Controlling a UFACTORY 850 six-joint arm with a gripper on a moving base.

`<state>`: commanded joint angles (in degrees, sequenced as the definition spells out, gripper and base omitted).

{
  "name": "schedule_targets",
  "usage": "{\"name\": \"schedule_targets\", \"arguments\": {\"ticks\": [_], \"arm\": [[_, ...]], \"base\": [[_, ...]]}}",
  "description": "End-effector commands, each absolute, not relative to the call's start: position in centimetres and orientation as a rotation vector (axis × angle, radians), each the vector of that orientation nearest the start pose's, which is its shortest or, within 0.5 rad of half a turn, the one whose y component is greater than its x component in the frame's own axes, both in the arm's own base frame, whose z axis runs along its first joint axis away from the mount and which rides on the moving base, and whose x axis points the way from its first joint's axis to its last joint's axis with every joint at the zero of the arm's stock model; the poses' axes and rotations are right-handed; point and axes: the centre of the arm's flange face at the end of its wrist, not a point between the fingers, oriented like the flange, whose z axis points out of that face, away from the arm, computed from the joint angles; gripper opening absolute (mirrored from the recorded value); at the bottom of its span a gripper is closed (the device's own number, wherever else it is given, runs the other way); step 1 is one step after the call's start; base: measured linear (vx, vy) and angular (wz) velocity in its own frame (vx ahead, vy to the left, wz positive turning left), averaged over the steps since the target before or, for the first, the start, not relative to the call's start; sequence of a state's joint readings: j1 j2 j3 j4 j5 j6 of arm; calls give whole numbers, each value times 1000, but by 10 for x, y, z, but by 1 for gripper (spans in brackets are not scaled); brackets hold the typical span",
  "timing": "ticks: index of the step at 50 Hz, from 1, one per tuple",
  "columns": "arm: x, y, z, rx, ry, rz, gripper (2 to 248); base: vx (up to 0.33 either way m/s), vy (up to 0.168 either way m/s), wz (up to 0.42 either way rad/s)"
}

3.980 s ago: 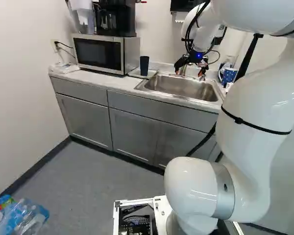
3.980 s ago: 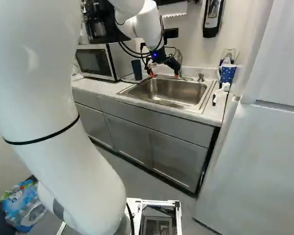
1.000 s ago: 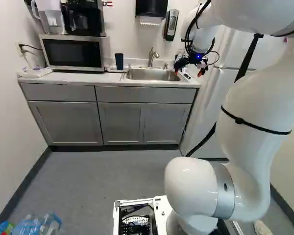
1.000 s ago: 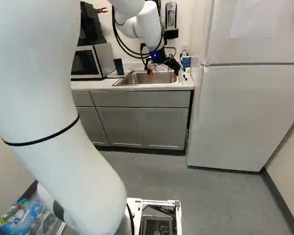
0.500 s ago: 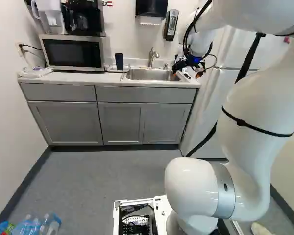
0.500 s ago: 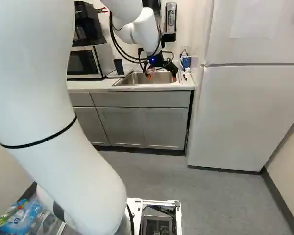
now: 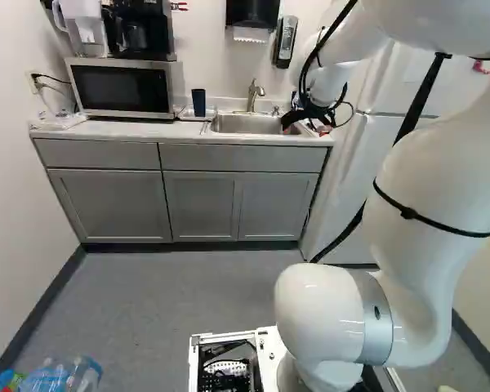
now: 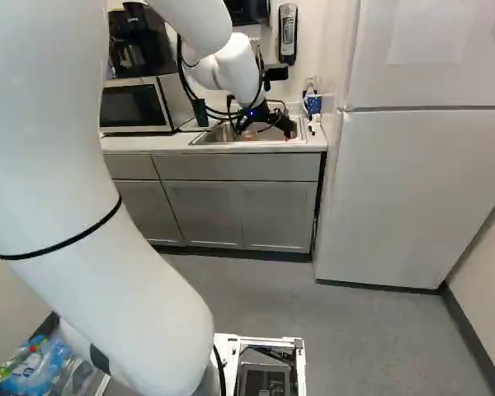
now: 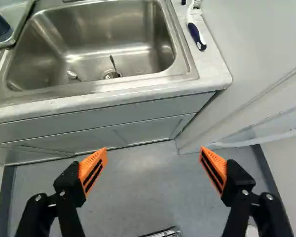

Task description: Rinse the cup and place it in the tray

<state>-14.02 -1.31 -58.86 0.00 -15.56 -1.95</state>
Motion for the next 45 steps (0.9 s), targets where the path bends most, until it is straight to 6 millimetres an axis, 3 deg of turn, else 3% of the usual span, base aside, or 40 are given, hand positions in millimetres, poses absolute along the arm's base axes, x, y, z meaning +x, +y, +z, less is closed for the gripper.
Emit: {"name": "schedule_targets", "arguments": {"ticks": [24,45], "arm": [[467,-93,537,-2949,251,-1298,247],[427,-62,486,-2863,178,-1454,247]], "base": [[0,0,0],[0,0,0]]}}
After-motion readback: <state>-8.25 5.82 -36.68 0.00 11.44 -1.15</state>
